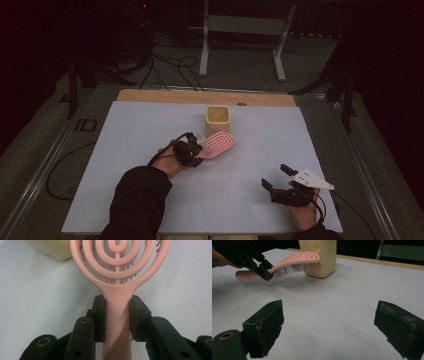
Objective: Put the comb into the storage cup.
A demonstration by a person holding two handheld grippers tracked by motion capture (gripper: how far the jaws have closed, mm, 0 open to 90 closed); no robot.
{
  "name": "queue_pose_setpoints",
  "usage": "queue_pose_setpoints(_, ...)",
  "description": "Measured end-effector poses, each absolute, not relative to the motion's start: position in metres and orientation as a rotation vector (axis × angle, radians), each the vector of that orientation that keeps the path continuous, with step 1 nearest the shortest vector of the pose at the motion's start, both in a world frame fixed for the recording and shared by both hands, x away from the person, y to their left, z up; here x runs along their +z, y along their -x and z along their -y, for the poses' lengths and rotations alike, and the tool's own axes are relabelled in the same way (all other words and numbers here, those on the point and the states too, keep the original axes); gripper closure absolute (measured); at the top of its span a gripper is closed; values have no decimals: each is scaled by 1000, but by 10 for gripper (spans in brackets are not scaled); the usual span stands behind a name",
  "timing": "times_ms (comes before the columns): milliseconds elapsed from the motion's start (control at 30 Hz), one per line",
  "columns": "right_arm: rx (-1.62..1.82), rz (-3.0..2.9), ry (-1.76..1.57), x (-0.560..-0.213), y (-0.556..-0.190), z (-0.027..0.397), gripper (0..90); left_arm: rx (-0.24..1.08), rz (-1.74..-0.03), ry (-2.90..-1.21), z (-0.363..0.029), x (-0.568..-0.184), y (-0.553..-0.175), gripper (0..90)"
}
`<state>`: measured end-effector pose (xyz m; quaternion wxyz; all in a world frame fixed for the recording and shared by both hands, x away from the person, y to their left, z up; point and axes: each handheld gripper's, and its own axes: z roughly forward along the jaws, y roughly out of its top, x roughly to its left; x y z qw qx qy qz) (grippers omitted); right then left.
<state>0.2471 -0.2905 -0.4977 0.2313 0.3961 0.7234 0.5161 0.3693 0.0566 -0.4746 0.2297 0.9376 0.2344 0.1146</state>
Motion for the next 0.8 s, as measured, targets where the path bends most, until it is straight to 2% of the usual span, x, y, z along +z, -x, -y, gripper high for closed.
queue_pose_setpoints(800,1415,-1991,-1094,-498,-247,290,87,499,-786,-2370,-100,-454,-343,702)
